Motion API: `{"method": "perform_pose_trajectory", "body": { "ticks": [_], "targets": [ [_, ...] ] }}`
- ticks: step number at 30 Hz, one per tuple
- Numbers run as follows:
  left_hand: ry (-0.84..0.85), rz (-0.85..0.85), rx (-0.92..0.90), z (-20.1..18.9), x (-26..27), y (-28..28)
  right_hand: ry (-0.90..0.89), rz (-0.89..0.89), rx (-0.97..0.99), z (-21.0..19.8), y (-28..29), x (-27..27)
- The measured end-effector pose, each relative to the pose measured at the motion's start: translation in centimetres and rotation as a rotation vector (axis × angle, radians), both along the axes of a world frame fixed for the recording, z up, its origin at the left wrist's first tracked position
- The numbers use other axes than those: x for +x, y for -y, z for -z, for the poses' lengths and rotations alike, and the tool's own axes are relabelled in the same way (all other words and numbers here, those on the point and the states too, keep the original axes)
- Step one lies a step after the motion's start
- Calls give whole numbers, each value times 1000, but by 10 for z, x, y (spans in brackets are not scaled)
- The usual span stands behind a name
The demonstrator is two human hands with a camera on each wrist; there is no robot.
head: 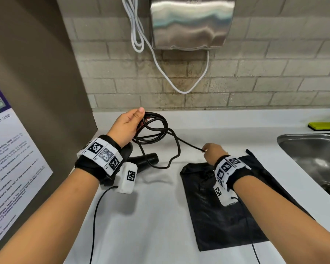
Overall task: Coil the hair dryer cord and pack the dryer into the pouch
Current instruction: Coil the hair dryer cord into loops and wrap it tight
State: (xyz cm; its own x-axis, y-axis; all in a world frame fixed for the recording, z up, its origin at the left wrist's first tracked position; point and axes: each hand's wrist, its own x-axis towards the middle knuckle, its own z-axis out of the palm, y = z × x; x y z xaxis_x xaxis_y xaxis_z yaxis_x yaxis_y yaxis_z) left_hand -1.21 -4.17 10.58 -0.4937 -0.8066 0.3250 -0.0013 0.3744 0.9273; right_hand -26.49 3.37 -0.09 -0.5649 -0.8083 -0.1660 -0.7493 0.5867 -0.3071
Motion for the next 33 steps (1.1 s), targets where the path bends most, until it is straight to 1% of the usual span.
{"method": "perform_pose_trajectory", "body": {
  "ticks": [1, 2, 3, 5, 7, 9, 11, 13, 16, 18, 19, 21, 22, 23, 25, 27, 30, 32, 33],
  "targets": [
    [15, 0, -8, 1, 0, 1, -28, -41, -34, -2, 0, 7],
    [28, 4, -13, 2, 0, 2, -55, -106, -101, -8, 1, 16],
    [35, 11, -11, 2, 0, 3, -42, -188, -198, -16, 2, 24],
    [31, 23, 18, 3, -1, 3, 105, -368, -402, -30, 11, 38],
    [26, 30, 35, 2, -2, 2, 282, -549, -537, -41, 18, 52],
    [26, 35, 36, 0, -2, 1, 368, -684, -609, -46, 25, 68],
    [17, 39, 50, -3, -1, -1, 397, -740, -664, -46, 31, 80],
    [18, 40, 49, -5, 0, -4, 449, -750, -684, -43, 36, 85],
    [32, 33, 44, -7, 2, -7, 513, -743, -634, -44, 36, 88],
    [45, 17, 39, -7, 3, -7, 563, -753, -643, -48, 35, 91],
    [55, 7, 41, -8, 4, -7, 596, -784, -628, -50, 34, 93],
    [68, -8, 54, -8, 6, -5, 641, -871, -538, -52, 35, 96],
    [65, -13, 63, -8, 6, -4, 657, -883, -507, -51, 36, 96],
    [61, -18, 69, -8, 7, -4, 674, -866, -504, -52, 37, 97],
    [55, -41, 76, -8, 7, -3, 681, -777, -588, -53, 39, 96],
    [46, -55, 90, -8, 6, -4, 586, -692, -690, -54, 40, 92],
    [-8, -51, 136, -9, 5, -3, 394, -592, -732, -49, 41, 77],
    [-1, -52, 148, -9, 7, 1, 353, -437, -734, -40, 44, 60],
    [3, -48, 159, -10, 9, 2, 368, -301, -733, -36, 44, 48]
  ]
}}
